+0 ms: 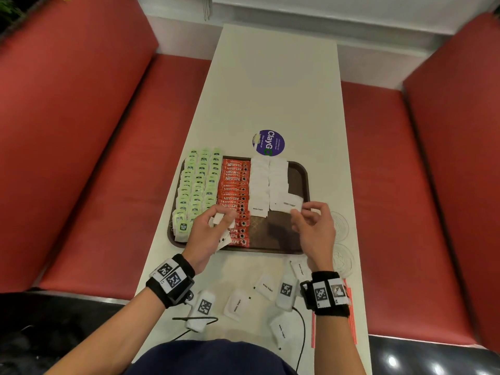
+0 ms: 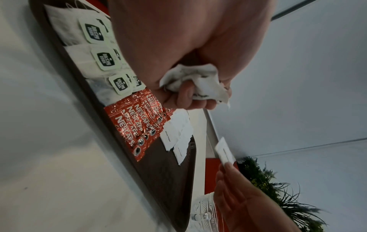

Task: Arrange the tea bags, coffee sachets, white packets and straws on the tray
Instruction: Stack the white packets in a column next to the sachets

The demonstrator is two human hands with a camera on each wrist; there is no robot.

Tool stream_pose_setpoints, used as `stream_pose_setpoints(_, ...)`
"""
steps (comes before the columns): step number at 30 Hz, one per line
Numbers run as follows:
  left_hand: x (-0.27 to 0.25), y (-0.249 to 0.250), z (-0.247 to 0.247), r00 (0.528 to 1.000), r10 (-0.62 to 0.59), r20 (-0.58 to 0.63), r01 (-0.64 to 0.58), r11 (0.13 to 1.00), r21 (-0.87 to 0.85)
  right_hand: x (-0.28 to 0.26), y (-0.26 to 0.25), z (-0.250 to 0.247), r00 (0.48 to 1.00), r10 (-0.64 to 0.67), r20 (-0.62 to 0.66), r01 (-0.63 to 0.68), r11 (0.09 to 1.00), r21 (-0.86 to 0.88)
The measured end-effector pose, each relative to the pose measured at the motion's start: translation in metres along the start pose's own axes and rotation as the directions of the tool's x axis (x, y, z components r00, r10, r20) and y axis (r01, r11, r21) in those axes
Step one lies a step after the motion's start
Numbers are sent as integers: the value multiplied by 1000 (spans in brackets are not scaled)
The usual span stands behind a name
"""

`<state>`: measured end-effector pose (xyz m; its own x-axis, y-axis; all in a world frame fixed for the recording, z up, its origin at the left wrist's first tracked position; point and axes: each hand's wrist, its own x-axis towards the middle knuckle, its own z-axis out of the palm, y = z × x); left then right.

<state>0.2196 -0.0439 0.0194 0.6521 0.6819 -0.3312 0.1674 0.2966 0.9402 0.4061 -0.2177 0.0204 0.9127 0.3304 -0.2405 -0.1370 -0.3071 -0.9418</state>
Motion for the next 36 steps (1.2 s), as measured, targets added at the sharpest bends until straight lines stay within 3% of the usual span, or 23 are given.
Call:
stream_pose_setpoints(4,1,-5,-6,996,-86,-20,84,994,-76,20,6,-13,991,-40,-131,22,990,-140)
stream_pose_setpoints(10,-4,1,1,986,-164,-37,156,974,-165,39,31,11,995,-102,-13,89,919,-383)
stream_pose_setpoints(13,-4,2,-1,983,-180,-32,172,971,-165,43,33,20,993,-116,-12,97,879,-467)
stream_pose_setpoints(18,-2,2,-6,983,-180,-41,173,975,-141,43,35,21,993,-105,-60,65,881,-469)
stream_pose_setpoints(25,-2,7,3,981,-188,-41,179,969,-169,48,44,31,996,-90,-26,71,908,-414)
stream_pose_setpoints(31,-3,11,3,977,-215,-1,211,959,-189,44,55,43,1000,-3,-25,-9,890,-457)
stream_pose_setpoints(36,-3,11,-2,969,-240,66,249,943,-221,44,60,46,998,-37,-49,6,852,-523)
